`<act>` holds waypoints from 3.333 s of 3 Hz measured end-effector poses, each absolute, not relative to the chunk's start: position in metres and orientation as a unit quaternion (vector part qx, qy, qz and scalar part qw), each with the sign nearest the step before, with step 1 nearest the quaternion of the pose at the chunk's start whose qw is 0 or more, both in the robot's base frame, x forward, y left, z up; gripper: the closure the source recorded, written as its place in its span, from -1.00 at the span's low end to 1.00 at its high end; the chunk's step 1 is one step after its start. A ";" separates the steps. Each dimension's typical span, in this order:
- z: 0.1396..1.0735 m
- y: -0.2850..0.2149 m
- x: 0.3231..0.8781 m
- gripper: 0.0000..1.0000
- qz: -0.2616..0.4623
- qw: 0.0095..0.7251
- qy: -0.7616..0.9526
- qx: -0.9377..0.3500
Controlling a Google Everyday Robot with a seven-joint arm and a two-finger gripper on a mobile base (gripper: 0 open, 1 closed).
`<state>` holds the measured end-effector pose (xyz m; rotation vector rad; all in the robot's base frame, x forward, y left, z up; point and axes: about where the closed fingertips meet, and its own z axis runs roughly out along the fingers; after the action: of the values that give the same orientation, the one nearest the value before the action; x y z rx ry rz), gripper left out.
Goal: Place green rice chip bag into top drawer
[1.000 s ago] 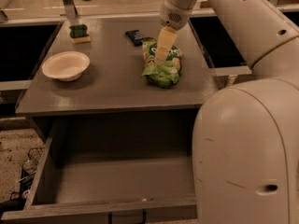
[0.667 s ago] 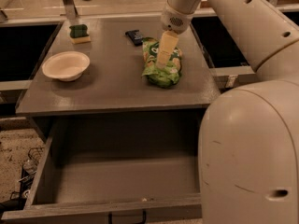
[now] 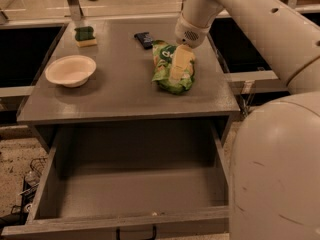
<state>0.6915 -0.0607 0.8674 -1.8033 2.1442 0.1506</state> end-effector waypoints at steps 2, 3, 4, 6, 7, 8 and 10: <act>0.843 -0.051 0.694 -1.00 0.058 0.147 0.755 -0.637; 0.827 -0.048 0.692 -1.00 0.065 0.134 0.756 -0.637; 0.826 -0.048 0.692 -0.67 0.066 0.133 0.756 -0.637; 0.826 -0.048 0.692 0.26 0.066 0.133 0.756 -0.637; 0.826 -0.048 0.692 0.72 0.066 0.133 0.756 -0.637; 0.826 -0.048 0.692 1.00 0.066 0.133 0.756 -0.637; 0.853 -0.049 0.685 1.00 0.078 0.153 0.748 -0.641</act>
Offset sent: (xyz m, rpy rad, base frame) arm -0.0011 0.0131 -0.0426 -0.0347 0.0784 0.0101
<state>0.6851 -0.0486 0.8533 -1.8379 2.1468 0.2250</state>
